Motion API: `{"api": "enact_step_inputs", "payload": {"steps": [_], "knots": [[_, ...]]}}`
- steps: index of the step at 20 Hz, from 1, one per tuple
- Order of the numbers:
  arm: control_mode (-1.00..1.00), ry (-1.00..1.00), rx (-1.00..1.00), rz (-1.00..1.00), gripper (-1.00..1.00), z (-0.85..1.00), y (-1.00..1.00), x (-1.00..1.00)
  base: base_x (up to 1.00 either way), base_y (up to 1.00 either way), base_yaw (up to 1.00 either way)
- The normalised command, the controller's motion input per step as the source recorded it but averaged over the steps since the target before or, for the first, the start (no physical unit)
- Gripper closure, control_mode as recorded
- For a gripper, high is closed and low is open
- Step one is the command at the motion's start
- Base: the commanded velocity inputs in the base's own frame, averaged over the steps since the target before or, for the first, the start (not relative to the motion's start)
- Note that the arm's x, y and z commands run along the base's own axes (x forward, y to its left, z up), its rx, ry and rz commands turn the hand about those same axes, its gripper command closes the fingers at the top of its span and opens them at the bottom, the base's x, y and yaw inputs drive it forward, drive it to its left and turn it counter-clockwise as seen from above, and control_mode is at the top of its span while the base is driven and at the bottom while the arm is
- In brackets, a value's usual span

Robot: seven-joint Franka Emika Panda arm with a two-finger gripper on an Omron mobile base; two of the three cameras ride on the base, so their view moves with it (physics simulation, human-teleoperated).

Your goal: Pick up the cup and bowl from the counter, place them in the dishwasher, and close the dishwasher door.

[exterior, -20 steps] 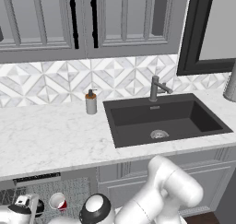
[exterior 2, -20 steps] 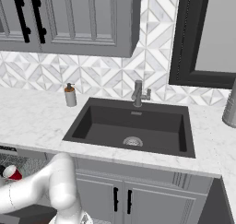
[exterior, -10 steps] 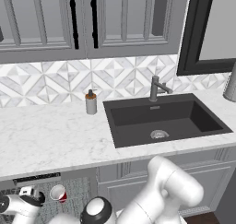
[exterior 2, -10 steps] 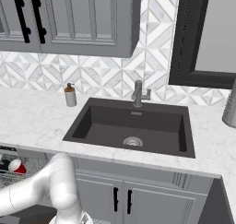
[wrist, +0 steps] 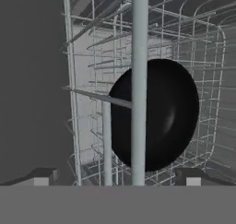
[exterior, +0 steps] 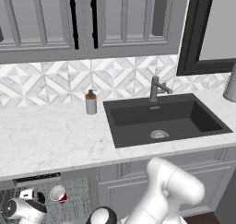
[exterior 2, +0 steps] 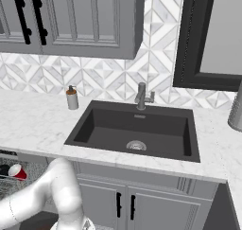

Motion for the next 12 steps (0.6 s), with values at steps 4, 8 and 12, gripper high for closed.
{"api": "enact_step_inputs", "payload": {"steps": [4, 8, 12], "knots": [[-1.0, -0.16, 0.0, 0.15, -1.0, 0.0, -0.08, -0.97, 0.0, 0.0, 0.0], [-1.0, -0.17, -0.06, 0.1, -1.0, -0.38, -0.18, -0.06, 0.0, 0.0, 0.0], [-1.0, -0.07, -0.13, 0.05, -1.0, -1.0, -0.37, 0.13, 0.0, 0.0, 0.0]]}}
